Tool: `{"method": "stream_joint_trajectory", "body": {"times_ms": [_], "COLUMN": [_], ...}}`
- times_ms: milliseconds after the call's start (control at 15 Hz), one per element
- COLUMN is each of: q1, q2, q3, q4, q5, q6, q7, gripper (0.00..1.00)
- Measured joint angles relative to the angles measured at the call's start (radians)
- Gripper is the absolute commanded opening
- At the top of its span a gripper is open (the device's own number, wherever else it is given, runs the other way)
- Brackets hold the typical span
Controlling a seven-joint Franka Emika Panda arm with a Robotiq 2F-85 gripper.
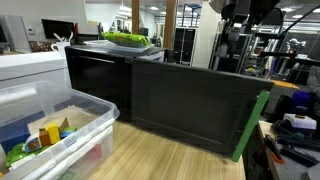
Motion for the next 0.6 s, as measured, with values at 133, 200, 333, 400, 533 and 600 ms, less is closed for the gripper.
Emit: {"method": "stream_joint_trajectory", "body": {"times_ms": [133, 200, 333, 400, 533, 600], "q1": [-0.008, -0.01, -0.01, -0.01, -0.011, -0.011], "q2": [0.037, 0.057, 0.096, 0.121, 0.158, 0.17], "q3": [-0.008, -0.012, -0.018, -0.02, -0.022, -0.022], "q4": [0.02, 0.029, 0.046, 0.059, 0.086, 0.098], "q5": [0.032, 0.05, 0.087, 0.111, 0.146, 0.155], "q6": [0.07, 0.107, 0.172, 0.208, 0.254, 0.265], "q7": [0.038, 0.056, 0.089, 0.108, 0.137, 0.15], "gripper": [1.0, 1.0, 1.0, 1.0, 1.0, 1.0]}}
